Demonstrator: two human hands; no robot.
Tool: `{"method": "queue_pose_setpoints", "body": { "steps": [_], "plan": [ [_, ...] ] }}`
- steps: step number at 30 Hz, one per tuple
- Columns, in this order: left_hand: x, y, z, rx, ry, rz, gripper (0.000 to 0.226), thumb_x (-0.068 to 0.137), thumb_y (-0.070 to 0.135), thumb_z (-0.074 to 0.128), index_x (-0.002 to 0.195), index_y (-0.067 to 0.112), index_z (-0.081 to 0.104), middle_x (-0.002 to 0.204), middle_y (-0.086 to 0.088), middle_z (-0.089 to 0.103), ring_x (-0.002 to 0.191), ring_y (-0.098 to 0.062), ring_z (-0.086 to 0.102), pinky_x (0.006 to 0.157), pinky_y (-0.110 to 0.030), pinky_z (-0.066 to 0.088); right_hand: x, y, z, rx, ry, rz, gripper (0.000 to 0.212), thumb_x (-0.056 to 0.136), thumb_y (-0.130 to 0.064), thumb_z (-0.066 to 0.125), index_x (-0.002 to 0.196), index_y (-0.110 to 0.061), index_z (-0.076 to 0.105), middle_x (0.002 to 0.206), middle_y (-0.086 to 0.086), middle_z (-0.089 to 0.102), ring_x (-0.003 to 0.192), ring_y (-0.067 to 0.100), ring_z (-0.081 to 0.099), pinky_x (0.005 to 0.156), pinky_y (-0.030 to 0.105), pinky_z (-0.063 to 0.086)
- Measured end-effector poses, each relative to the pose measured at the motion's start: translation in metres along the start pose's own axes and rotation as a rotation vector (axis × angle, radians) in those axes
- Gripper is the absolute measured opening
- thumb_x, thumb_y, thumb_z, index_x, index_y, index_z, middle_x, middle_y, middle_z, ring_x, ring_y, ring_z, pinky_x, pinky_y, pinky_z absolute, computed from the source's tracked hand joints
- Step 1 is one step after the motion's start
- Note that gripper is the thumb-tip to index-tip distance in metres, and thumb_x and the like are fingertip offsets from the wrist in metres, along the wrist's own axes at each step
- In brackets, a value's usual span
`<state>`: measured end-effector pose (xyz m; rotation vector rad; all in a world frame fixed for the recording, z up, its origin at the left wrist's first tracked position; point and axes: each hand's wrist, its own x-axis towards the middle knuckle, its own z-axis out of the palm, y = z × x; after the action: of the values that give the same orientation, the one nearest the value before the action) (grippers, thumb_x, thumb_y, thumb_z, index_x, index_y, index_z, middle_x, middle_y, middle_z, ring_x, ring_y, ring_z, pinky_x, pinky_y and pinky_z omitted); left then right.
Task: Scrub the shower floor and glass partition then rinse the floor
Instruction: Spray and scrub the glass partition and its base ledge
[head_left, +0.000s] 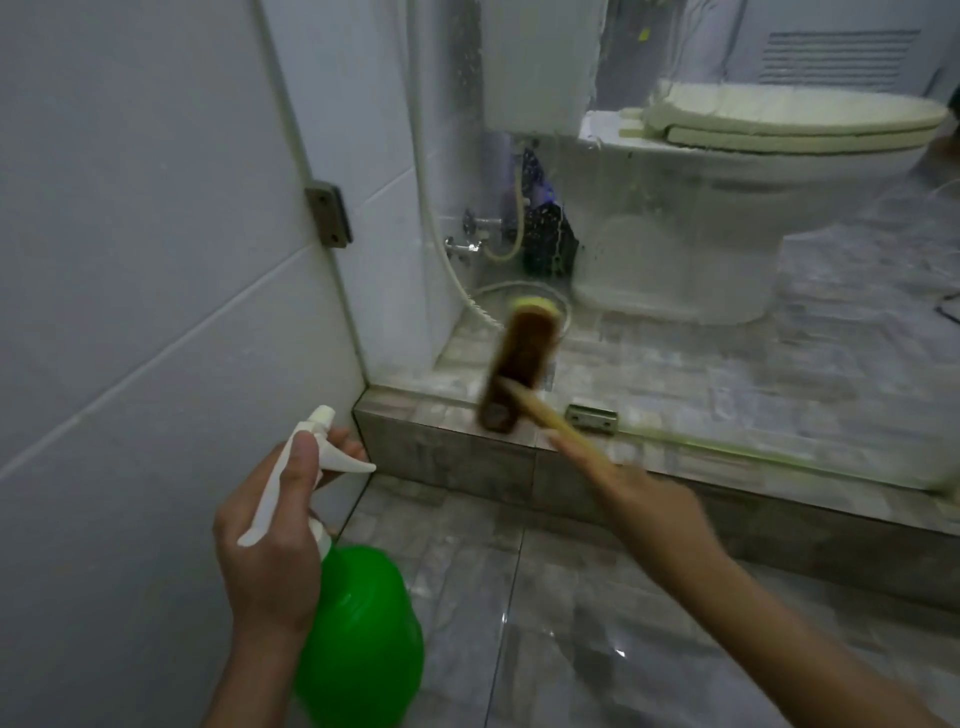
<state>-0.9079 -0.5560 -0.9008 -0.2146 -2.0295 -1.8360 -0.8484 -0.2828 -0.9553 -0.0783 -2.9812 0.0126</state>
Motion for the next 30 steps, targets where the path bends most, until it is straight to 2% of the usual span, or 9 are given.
{"method": "queue_pose_setpoints", "body": {
  "steps": [3,5,7,11,16,19,21,25,30],
  "plan": [
    [0.002,-0.003,-0.003,-0.006,0.014,0.001,0.030,0.090,0.053,0.046,0.081,0.051,0.074,0.088,0.017,0.075,0.092,-0.022,0.070,0.079,-0.047,0.055,-0.042,0.025,0.000,-0.035,-0.029,0.178,0.127,0.056,0.000,0.085,0.152,-0.036,0.010,0.049,-0.002,0.033,0.030,0.007,0.010,0.031,0.012,0.006],
    [0.002,-0.005,-0.004,-0.002,0.025,0.000,0.030,0.091,0.053,0.046,0.082,0.051,0.074,0.090,0.015,0.075,0.093,-0.022,0.070,0.081,-0.048,0.054,-0.028,0.003,-0.005,-0.055,-0.074,0.147,0.119,0.067,-0.003,0.078,0.150,-0.042,0.002,0.056,-0.001,0.033,0.031,0.013,0.023,0.027,0.019,0.020],
    [0.004,-0.004,-0.004,-0.017,0.038,-0.004,0.029,0.091,0.053,0.046,0.084,0.051,0.074,0.094,0.012,0.076,0.096,-0.025,0.070,0.081,-0.052,0.054,0.014,-0.033,-0.010,-0.061,-0.065,0.018,0.102,0.089,-0.005,0.056,0.143,-0.049,-0.019,0.073,0.004,0.042,0.050,0.022,0.048,0.044,0.035,0.045],
    [0.004,-0.001,-0.002,-0.033,0.042,-0.012,0.029,0.091,0.053,0.046,0.085,0.051,0.074,0.095,0.009,0.076,0.097,-0.026,0.070,0.079,-0.053,0.054,0.099,-0.089,-0.023,-0.021,-0.046,-0.203,0.081,0.097,-0.003,0.036,0.149,-0.042,-0.011,0.081,0.008,0.043,0.071,0.031,0.057,0.056,0.037,0.038],
    [0.008,-0.004,-0.006,-0.057,0.045,-0.019,0.037,0.089,0.054,0.046,0.092,0.032,0.076,0.099,-0.007,0.075,0.098,-0.024,0.071,0.080,-0.049,0.053,0.025,0.001,-0.004,-0.103,-0.068,-0.126,0.104,0.092,-0.004,0.052,0.139,-0.052,-0.026,0.108,0.014,0.060,0.075,0.023,0.066,0.055,0.030,0.053],
    [0.011,-0.007,-0.003,-0.046,0.035,-0.020,0.040,0.089,0.054,0.046,0.097,0.025,0.073,0.099,-0.006,0.075,0.096,-0.022,0.072,0.076,-0.046,0.055,-0.041,0.053,-0.010,-0.065,-0.072,0.043,0.131,0.059,0.000,0.083,0.150,-0.042,-0.001,0.066,0.010,0.059,0.033,0.012,0.039,0.024,0.022,0.033],
    [0.011,-0.009,0.000,-0.049,0.038,-0.021,0.034,0.090,0.052,0.046,0.092,0.033,0.074,0.095,0.000,0.076,0.095,-0.020,0.072,0.076,-0.045,0.056,-0.038,0.052,-0.011,-0.064,-0.139,0.082,0.134,0.051,0.002,0.085,0.152,-0.038,0.006,0.053,0.005,0.050,0.030,0.009,0.022,0.026,0.016,0.017],
    [0.014,-0.004,0.008,-0.096,0.054,-0.021,0.029,0.093,0.048,0.048,0.084,0.047,0.076,0.093,0.009,0.077,0.096,-0.021,0.072,0.081,-0.055,0.056,0.040,-0.025,-0.018,-0.122,-0.084,-0.108,0.104,0.091,-0.003,0.053,0.140,-0.051,-0.025,0.087,0.007,0.058,0.056,0.017,0.050,0.049,0.028,0.050],
    [0.015,0.004,0.010,-0.109,0.057,-0.008,0.030,0.095,0.042,0.049,0.084,0.041,0.077,0.095,0.004,0.077,0.095,-0.022,0.072,0.087,-0.054,0.056,0.103,-0.064,-0.018,-0.124,-0.030,-0.208,0.088,0.096,-0.003,0.041,0.145,-0.049,-0.017,0.069,0.003,0.039,0.052,0.019,0.037,0.051,0.035,0.039]
  ]
}}
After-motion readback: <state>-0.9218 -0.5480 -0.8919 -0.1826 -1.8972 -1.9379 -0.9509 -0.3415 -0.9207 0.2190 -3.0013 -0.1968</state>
